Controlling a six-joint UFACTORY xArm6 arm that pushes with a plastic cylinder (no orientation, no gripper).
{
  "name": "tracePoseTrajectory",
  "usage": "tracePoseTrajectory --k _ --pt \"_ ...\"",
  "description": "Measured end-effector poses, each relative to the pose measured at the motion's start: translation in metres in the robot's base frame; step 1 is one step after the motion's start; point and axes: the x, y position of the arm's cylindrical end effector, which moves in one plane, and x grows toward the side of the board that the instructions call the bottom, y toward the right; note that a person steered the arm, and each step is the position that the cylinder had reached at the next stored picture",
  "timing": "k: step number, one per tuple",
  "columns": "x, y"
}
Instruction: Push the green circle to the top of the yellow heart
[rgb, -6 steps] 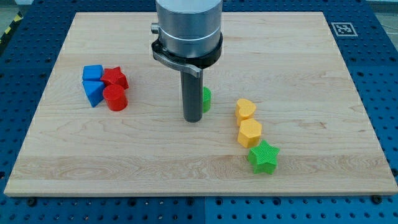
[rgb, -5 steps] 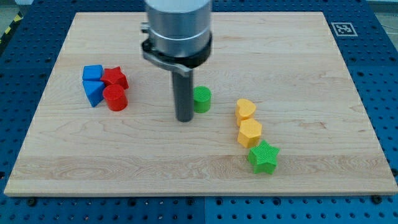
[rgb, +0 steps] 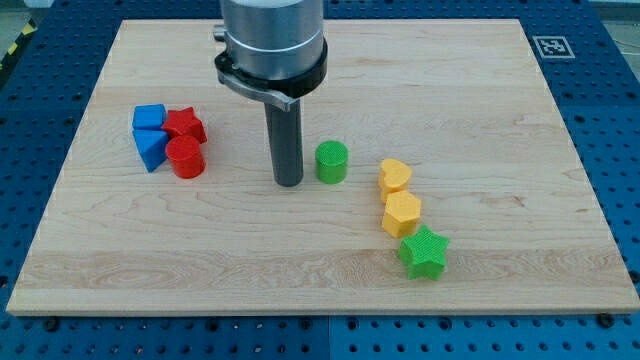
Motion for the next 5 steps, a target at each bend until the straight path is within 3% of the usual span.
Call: tracePoseTrajectory --k 5 --pt "-0.016 0.051"
